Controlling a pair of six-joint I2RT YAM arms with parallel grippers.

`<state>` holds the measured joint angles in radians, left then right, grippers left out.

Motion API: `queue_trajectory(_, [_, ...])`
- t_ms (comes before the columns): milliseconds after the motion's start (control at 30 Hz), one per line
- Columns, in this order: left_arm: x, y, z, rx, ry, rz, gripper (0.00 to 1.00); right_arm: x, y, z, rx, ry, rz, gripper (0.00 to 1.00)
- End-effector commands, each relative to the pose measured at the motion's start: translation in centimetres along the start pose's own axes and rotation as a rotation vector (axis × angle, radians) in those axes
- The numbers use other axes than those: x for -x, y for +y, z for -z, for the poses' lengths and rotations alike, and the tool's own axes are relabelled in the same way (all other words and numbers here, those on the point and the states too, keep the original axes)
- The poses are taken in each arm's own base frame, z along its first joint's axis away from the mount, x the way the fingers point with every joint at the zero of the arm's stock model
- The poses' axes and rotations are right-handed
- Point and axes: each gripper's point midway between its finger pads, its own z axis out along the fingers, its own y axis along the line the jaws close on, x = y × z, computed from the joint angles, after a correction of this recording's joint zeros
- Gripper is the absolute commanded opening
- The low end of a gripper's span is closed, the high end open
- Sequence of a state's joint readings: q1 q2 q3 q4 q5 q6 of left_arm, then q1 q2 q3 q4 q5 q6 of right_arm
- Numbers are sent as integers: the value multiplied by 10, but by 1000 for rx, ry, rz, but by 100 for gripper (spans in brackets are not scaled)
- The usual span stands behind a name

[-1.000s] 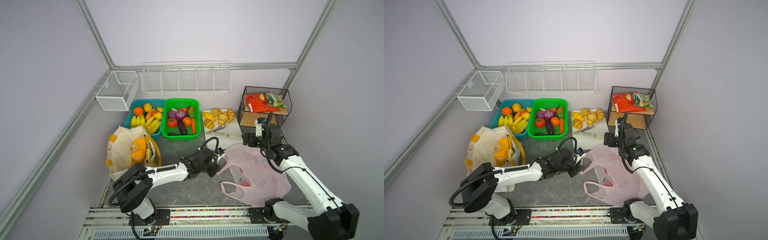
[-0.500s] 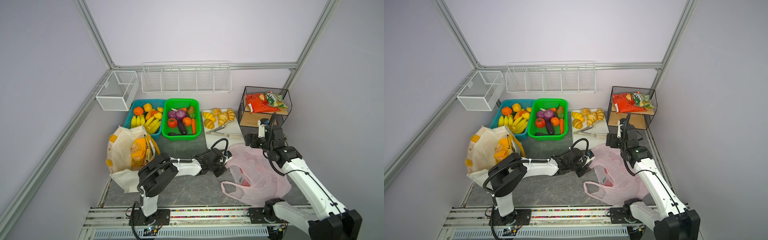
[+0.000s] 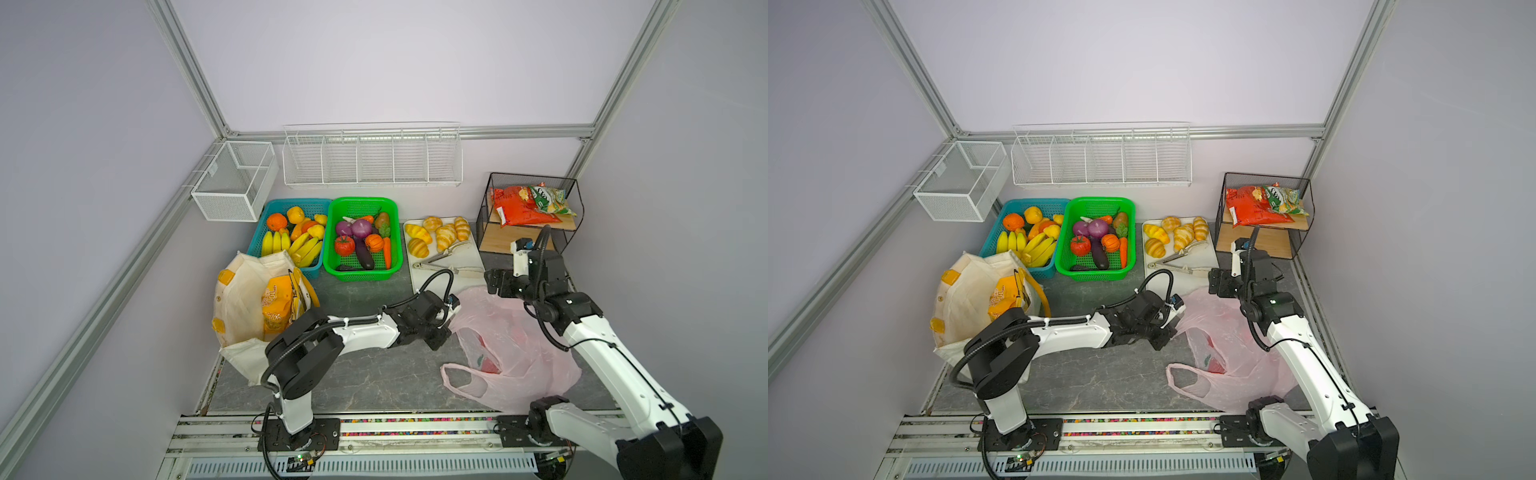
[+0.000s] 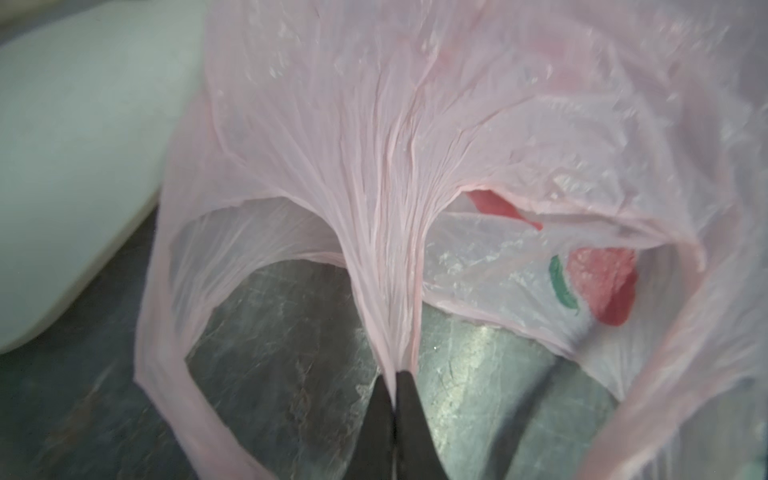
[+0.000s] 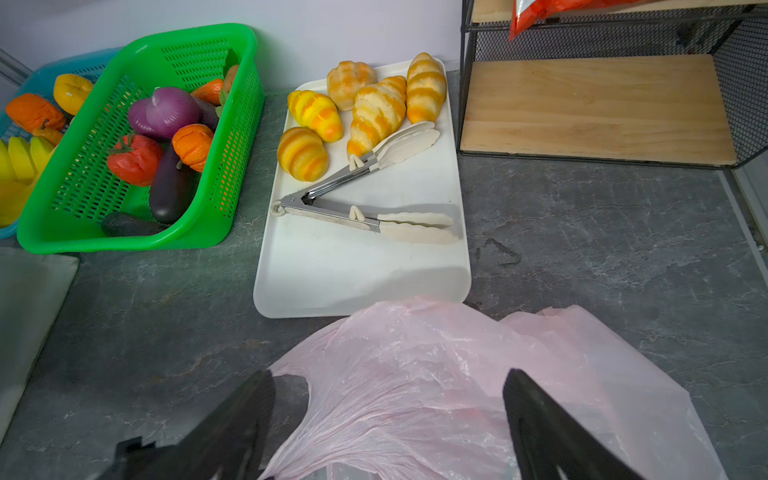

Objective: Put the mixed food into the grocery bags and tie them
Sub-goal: 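Reach both grippers to the pink plastic bag's handles, then grasp the pink bag handles with both grippers and lift it open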

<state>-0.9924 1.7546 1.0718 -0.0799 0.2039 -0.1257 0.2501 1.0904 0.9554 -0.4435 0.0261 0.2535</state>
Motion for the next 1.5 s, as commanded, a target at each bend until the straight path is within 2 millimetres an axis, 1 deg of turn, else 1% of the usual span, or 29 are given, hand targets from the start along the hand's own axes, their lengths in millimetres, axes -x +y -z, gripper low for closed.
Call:
queue_trajectory(0, [47, -5, 40, -96, -84, 270, 0, -24, 11, -1, 49, 65, 35, 89])
queue_trajectory(133, [81, -19, 69, -263, -160, 445, 0, -41, 23, 3, 74, 96, 71, 89])
queue_trajectory(200, [99, -20, 81, -318, -188, 528, 0, -44, 33, 7, 97, 94, 105, 89])
queue_trajectory(233, [110, -19, 87, -348, -202, 566, 0, -42, 39, 12, 114, 76, 124, 89])
queue_trajectory(267, [117, -20, 90, -371, -210, 589, 0, -53, 42, 11, 125, 88, 142, 89])
queue_trajectory(300, [126, -17, 95, -386, -222, 623, 0, -54, 47, 14, 143, 73, 157, 90])
queue_trajectory(367, [139, -15, 101, -392, -249, 629, 0, -58, 53, 18, 161, 50, 176, 91])
queue_trajectory(467, [154, -11, 107, -378, -273, 622, 0, -69, 50, 18, 131, 29, 184, 93])
queue_trajectory(567, [161, -9, 107, -379, -274, 623, 0, -78, 45, 11, 127, -11, 129, 94])
queue_trajectory(633, [162, -9, 106, -385, -268, 629, 0, -85, 44, 4, 134, -21, 106, 95])
queue_trajectory(700, [161, -11, 104, -398, -260, 635, 0, -92, 45, -5, 137, -12, 94, 96])
queue_trajectory(767, [160, -11, 103, -402, -254, 638, 0, -95, 50, -11, 161, -18, 95, 97])
queue_trajectory(833, [158, -11, 102, -400, -250, 640, 0, -94, 57, -15, 187, -46, 97, 98])
queue_trajectory(933, [157, -12, 102, -406, -243, 640, 0, -92, 58, -23, 170, -72, 99, 100])
queue_trajectory(1033, [157, -14, 104, -414, -243, 639, 0, -89, 47, -34, 77, -84, 96, 100])
queue_trajectory(1167, [160, -20, 112, -439, -247, 628, 0, -84, 33, -47, -28, -108, 100, 99])
queue_trajectory(1200, [160, -21, 114, -445, -246, 625, 0, -83, 33, -50, -35, -113, 110, 96])
queue_trajectory(1233, [159, -21, 115, -444, -247, 626, 0, -82, 31, -51, -44, -115, 118, 91])
queue_trajectory(1267, [159, -22, 117, -442, -249, 622, 0, -81, 30, -52, -57, -116, 132, 82])
queue_trajectory(1333, [156, -21, 117, -430, -242, 613, 0, -77, 28, -49, -78, -119, 154, 56])
queue_trajectory(1367, [155, -20, 117, -422, -236, 604, 0, -75, 25, -47, -93, -119, 160, 45])
queue_trajectory(1467, [155, -11, 118, -408, -220, 588, 0, -76, 23, -43, -91, -70, 157, 18])
